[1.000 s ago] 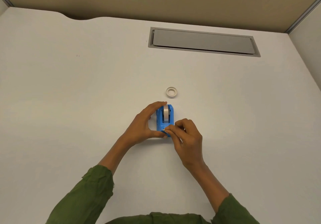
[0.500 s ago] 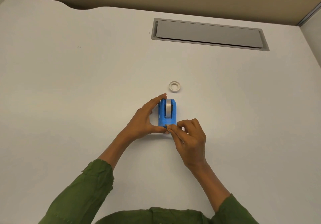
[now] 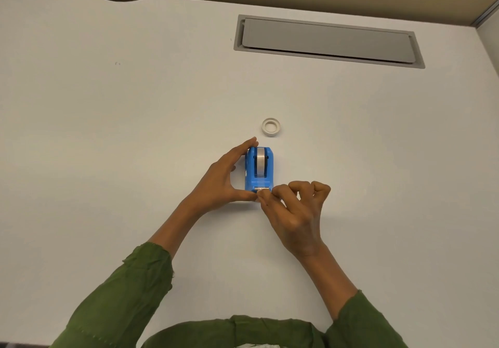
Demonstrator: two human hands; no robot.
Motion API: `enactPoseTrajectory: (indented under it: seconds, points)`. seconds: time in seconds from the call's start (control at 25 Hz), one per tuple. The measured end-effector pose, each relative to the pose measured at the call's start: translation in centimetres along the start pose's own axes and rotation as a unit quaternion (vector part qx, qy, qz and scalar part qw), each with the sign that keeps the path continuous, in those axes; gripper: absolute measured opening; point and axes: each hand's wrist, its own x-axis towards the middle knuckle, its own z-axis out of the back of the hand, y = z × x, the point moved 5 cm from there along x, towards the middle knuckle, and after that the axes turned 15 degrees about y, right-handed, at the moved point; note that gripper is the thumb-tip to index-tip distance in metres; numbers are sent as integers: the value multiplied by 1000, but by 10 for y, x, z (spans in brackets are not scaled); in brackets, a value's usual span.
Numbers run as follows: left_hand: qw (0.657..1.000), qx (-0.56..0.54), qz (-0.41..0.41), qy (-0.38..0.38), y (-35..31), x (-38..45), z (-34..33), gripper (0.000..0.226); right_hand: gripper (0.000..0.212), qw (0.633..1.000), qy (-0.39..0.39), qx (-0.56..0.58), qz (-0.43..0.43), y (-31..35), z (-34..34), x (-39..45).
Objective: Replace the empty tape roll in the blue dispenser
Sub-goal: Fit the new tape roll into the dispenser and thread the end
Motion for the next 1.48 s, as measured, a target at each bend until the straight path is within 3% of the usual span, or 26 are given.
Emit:
enactPoseTrajectory:
  seconds: [0.56, 0.92, 1.08, 1.16, 1.24, 1.36, 1.48]
  points:
    - [1000, -5, -3, -9, -1, -1, 2, 98, 10, 996, 3, -55, 66, -2, 2, -4]
    - [1000, -2, -7, -10, -2, -1, 2, 100, 34, 983, 68, -124, 118, -17, -15, -22]
    - [1000, -2, -1, -6, -3, -2, 1, 99, 33, 988, 75, -58, 118, -17, -8, -20]
    - [1000, -3, 3, -5, -3, -3, 1, 101, 20, 993, 74, 35, 80, -15, 3, -14]
    - [1000, -4, 4, -3, -3, -3, 1, 102, 15, 979, 73, 185, -38, -20, 8, -9]
    - [1000, -8, 10, 11, -3, -3, 2, 107, 20, 864, 86, 411, -276, -44, -6, -6]
    - [999, -25, 11, 17, -6, -5, 2, 108, 43, 821, 154, 450, -314, -50, -23, -2]
